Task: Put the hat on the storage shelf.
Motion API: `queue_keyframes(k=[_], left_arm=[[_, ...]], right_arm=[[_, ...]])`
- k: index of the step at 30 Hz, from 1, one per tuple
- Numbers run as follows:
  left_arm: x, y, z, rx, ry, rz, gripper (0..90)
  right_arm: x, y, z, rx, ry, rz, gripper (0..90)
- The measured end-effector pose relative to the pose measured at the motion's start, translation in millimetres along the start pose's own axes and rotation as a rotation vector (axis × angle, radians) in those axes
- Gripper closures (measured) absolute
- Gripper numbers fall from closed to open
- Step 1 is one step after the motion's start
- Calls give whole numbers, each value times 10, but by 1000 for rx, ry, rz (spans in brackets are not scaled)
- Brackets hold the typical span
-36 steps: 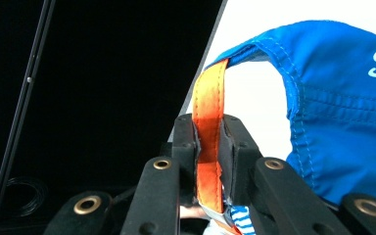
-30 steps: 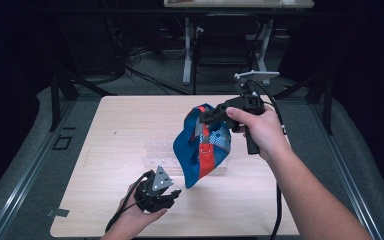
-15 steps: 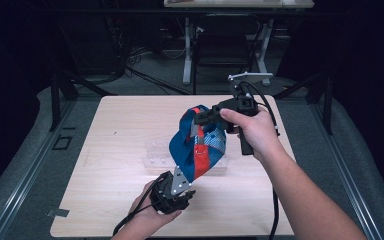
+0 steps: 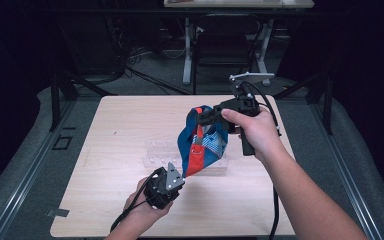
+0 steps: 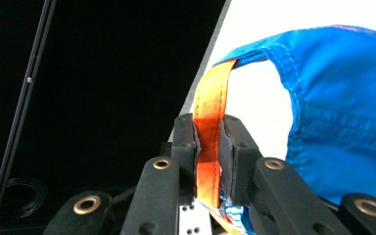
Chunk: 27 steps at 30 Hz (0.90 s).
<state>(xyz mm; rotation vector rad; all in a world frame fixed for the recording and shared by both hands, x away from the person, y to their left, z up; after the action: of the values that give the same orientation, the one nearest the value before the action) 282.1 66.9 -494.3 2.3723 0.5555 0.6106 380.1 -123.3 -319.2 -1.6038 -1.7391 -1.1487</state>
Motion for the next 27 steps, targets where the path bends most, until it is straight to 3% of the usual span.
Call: queue_keyframes(k=[9,17,27], left_arm=[[184,-69,22,-9,32,-28,882],[291,-50,94,-52,37,-48,886],[414,-11,225,-71,28,-81,886]], right_arm=[[-8,8,53,1,-2,3,781],[-14,43,116,-2,7,3,782],[-75,97,173,-8,-3,16,782]])
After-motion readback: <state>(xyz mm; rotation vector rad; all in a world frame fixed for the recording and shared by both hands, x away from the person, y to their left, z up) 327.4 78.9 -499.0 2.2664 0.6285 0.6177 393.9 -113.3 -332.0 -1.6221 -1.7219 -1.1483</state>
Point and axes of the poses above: each handheld gripper's, and its own axes: z roughly forward along the jaws, y roughly out of its top, x roughly to its left, the point moved 3 cm from there along z, roughly forward along the jaws, and after that the axes turned 9 degrees about z, right-handed, at the moved point
